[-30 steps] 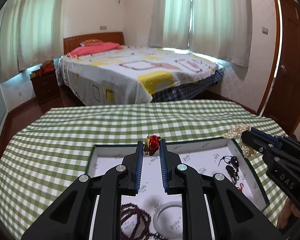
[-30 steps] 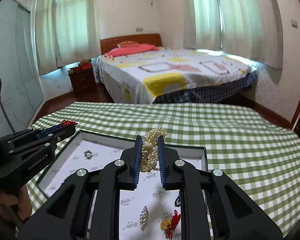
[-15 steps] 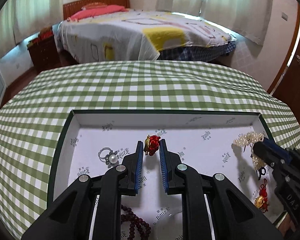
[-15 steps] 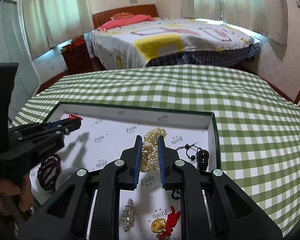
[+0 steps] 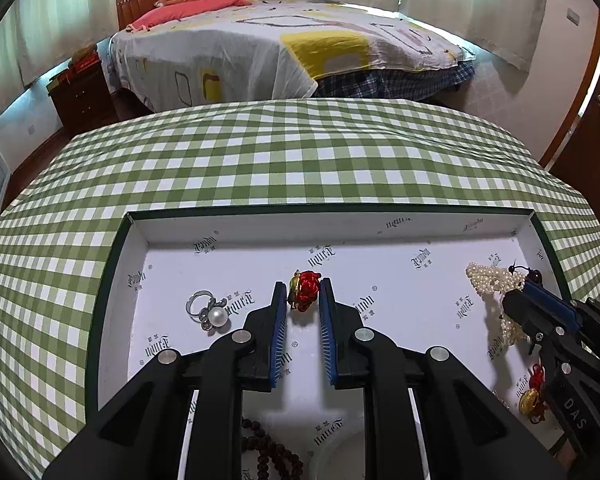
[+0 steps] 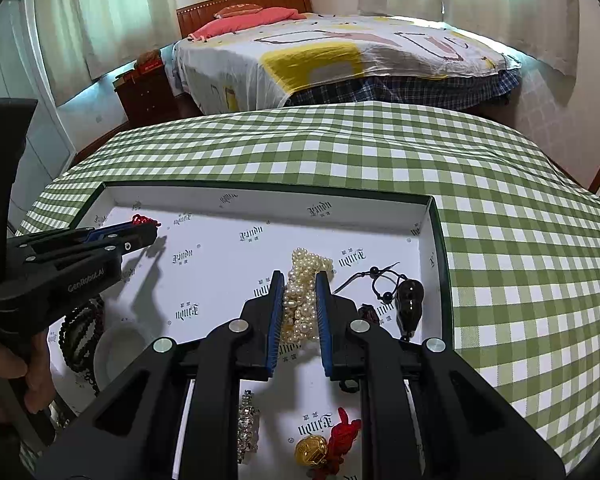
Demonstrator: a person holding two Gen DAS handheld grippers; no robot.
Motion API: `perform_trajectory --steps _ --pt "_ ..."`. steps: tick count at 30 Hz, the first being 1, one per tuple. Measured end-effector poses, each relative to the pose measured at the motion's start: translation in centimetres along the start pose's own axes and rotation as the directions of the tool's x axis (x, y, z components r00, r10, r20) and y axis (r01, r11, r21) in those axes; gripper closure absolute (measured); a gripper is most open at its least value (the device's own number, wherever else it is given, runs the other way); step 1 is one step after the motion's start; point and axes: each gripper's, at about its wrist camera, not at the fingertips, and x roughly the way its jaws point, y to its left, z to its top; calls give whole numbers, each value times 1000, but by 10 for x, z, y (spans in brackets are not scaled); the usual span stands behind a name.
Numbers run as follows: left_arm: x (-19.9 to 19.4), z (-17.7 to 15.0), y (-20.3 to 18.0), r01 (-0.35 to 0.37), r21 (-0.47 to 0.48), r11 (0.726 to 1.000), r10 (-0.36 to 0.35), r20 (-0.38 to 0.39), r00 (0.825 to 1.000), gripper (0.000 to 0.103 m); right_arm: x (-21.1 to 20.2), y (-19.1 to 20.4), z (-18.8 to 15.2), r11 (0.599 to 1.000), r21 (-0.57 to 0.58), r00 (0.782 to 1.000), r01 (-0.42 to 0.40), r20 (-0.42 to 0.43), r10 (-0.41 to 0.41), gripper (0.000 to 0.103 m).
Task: Organize jewelry
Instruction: 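Carry the red charm and pearl necklace into the tray and open both tools, then grasp the gold filigree brooch with the left tool while the right tool moves to the gold pearl brooch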
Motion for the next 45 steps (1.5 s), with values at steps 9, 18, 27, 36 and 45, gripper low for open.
perform_trajectory --steps 9,18,27,36,45 --pt "4 1 3 16 -7 1000 -16 -19 1000 85 3 -1 1 1000 6 1000 2 -16 -2 86" --pt "6 1 2 19 -4 1000 -19 -28 999 84 3 -2 2 1000 8 1000 -2 -19 2 79" --pt "-4 0 -2 5 13 1000 -6 19 1000 56 -5 -1 1 1000 13 1000 -11 15 11 60" --pt "-18 1 -11 -20 48 999 16 86 996 38 -17 4 3 1000 0 998 0 62 0 49" --pt "-39 -1 -8 -13 25 1000 8 188 982 28 -31 3 1 1000 10 993 21 115 -22 33"
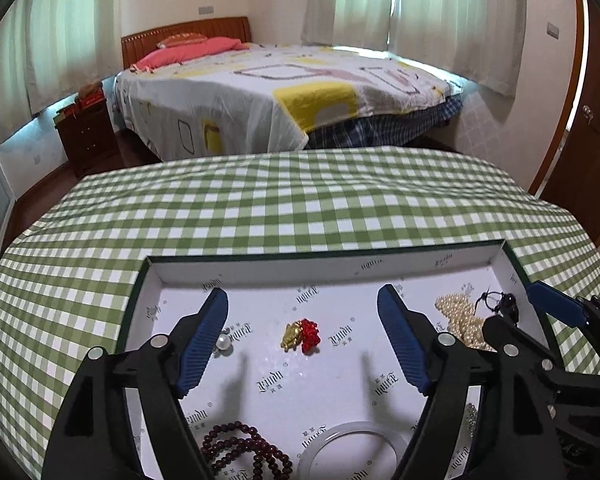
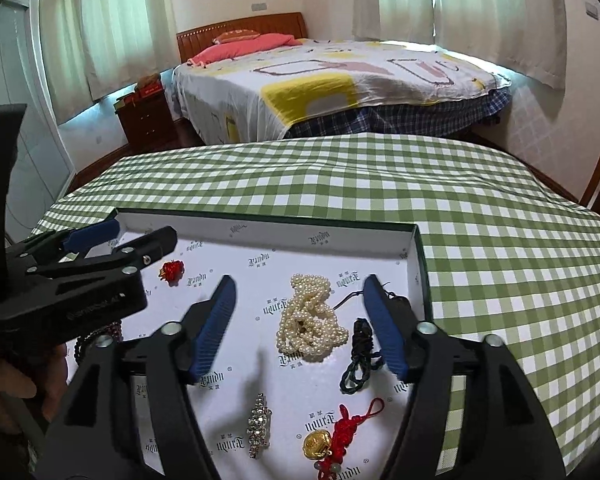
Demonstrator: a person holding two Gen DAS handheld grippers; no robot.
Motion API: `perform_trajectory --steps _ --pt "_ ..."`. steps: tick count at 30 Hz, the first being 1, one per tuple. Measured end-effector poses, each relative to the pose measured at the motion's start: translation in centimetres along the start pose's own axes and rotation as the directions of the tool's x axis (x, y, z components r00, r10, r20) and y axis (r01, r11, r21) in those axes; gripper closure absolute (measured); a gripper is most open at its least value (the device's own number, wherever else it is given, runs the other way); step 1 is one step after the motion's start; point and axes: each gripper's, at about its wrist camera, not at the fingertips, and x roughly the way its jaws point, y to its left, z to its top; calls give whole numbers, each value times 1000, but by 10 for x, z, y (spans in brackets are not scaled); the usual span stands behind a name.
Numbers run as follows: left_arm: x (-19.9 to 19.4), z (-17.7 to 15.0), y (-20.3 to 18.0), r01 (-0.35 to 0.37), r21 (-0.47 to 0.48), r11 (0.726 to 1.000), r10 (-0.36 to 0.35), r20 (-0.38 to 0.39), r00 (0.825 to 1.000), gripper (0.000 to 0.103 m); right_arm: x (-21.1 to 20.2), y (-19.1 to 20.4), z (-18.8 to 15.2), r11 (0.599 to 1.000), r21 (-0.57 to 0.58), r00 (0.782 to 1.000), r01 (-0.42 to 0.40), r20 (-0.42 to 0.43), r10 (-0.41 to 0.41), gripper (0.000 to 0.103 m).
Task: Organize jewelry
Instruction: 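Grasp the gold filigree brooch with the left tool while the right tool moves to the gold pearl brooch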
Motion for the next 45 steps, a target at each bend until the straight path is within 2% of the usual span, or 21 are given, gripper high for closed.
perform_trajectory --steps 4,11,19,26,35,41,45 --pt "-6 0 0 -8 5 1000 8 21 1000 27 -4 -3 -1 1000 11 1000 7 4 -7 30" --pt "-24 -4 3 -28 5 1000 27 52 998 27 -23 -3 -2 1000 21 999 10 40 -11 29" --pt "-71 -13 9 -26 -20 999 29 129 991 27 -66 1 -15 1000 17 995 12 98 -14 29" --pt "-115 -37 22 -63 -35 997 69 190 979 24 -103 5 -38 1000 13 992 24 121 -25 29" --pt "-144 -87 41 -65 -76 995 78 174 982 24 -129 14 -83 999 5 993 35 115 -36 29" --pt "-141 -132 40 -60 -76 995 68 119 991 24 -132 12 -115 998 16 994 56 88 -57 29" --pt "-133 -151 38 -51 -75 996 57 80 995 24 -132 7 -133 997 29 995 70 69 -72 29"
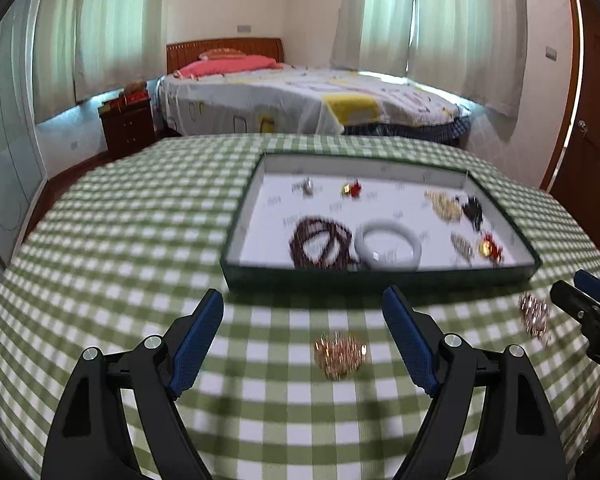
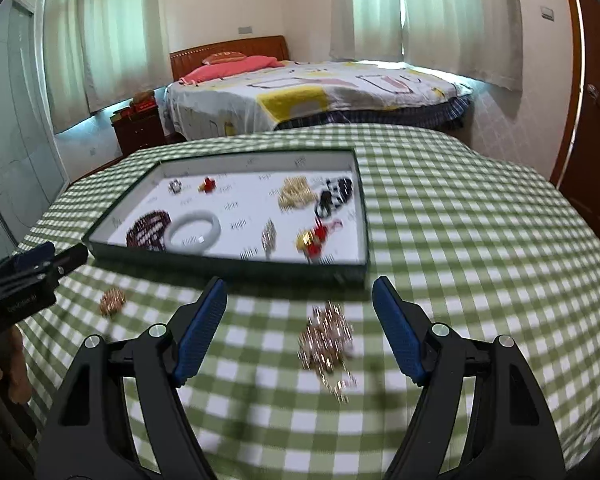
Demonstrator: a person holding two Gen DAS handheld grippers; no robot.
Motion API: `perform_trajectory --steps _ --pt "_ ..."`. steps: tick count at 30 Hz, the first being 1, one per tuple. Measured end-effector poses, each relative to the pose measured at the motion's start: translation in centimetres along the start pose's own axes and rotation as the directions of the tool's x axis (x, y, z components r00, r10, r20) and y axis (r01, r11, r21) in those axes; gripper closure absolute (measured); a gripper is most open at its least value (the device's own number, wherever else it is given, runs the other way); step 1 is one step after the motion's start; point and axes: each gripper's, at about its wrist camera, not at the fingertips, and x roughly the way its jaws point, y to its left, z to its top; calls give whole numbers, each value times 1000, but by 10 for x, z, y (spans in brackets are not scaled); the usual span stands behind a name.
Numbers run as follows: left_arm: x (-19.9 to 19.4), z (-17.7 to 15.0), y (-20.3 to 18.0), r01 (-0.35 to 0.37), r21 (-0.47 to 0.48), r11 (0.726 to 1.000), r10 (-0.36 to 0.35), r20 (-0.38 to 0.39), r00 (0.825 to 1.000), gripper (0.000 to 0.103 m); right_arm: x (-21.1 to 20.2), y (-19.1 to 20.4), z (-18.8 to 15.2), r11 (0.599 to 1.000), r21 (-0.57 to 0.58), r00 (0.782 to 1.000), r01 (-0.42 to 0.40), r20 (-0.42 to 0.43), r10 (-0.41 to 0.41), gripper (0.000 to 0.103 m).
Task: Organize jewelry
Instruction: 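Grasp the gold filigree brooch with the left tool while the right tool moves to the gold pearl brooch, then lift the filigree brooch with the left tool while the right tool grasps the gold pearl brooch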
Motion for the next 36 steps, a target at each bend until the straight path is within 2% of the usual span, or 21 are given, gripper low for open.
perform_trajectory --steps 5,10,12,17,18,25,29,32,33,36 --pt "15 -10 -2 3 -1 1000 -3 -51 999 24 4 -2 -17 1000 10 999 2 -33 -2 29" --pt "23 -18 -4 1 3 1000 -1 -84 996 25 4 -5 -22 1000 20 1000 -4 -29 5 29" --pt "26 -19 -4 4 6 1000 -3 -97 995 30 3 -5 -22 1000 23 1000 -7 -27 7 29" --pt "30 -21 -6 18 6 1000 -18 -124 992 32 3 -7 -25 999 33 999 -9 -32 10 29" --pt "31 -22 -6 24 8 1000 -23 -134 991 38 4 -7 -25 999 36 999 -9 -33 10 29" --pt "28 -27 -15 27 70 997 -18 -138 990 57 4 -7 -24 999 40 999 -11 -33 12 29" --pt "24 -30 -18 41 100 994 -29 -125 992 77 5 -7 -24 999 41 999 -11 -36 12 29" --pt "23 -29 -16 50 93 994 -39 -121 992 80 6 -8 -24 999 43 999 -12 -43 14 29" --pt "22 -29 -14 65 79 995 -55 -117 992 91 6 -9 -24 999 45 999 -13 -45 15 29" --pt "20 -28 -8 78 47 996 -73 -106 992 92 9 -12 -22 999 51 999 -10 -52 12 29"
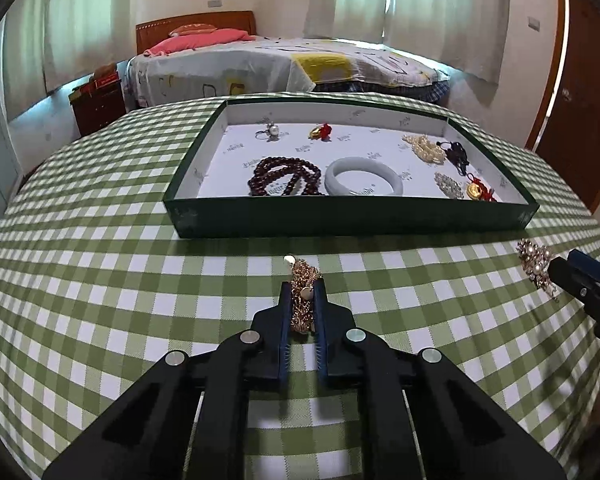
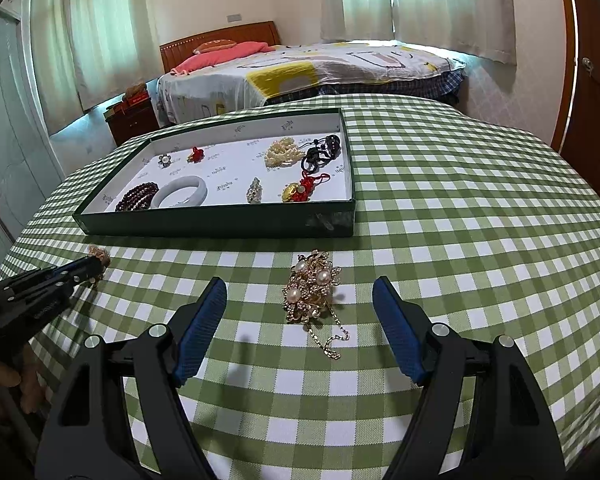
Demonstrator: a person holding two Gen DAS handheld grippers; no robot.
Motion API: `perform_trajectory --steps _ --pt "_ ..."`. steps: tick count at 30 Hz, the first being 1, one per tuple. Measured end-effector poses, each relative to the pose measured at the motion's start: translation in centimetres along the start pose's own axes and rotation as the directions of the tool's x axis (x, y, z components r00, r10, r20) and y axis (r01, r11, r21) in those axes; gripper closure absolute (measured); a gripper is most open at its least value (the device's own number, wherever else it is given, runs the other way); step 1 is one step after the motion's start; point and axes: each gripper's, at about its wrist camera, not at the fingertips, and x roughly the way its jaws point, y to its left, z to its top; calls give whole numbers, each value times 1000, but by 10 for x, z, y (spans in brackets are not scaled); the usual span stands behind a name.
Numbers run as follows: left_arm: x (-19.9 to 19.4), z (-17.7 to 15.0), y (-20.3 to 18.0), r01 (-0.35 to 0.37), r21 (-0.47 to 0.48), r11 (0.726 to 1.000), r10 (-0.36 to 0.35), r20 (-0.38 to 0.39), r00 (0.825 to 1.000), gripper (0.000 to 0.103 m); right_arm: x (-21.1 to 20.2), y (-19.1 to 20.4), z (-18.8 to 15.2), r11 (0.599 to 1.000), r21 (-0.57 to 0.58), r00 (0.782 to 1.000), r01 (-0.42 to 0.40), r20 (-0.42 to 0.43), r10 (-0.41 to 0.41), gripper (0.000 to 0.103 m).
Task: Organize jewelry
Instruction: 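Lift the filigree brooch with the left tool while the right tool grasps the gold pearl brooch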
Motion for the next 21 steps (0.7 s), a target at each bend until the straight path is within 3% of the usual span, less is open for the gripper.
perform_trajectory --steps 8,16,18,21 --pt "-8 2 3 -1 -5 1000 2 32 999 92 14 -9 12 1000 29 1000 9 -25 -9 31" --pt "-8 5 6 -3 -16 1000 4 38 999 92 34 -8 10 1000 15 995 16 -95 -15 54" --pt "-8 5 7 -5 -21 1000 6 38 999 92 34 -4 9 1000 -5 995 20 -97 -20 71" --pt "-7 5 8 -8 -26 1000 9 39 999 92 33 0 5 1000 -23 996 16 -90 -18 74"
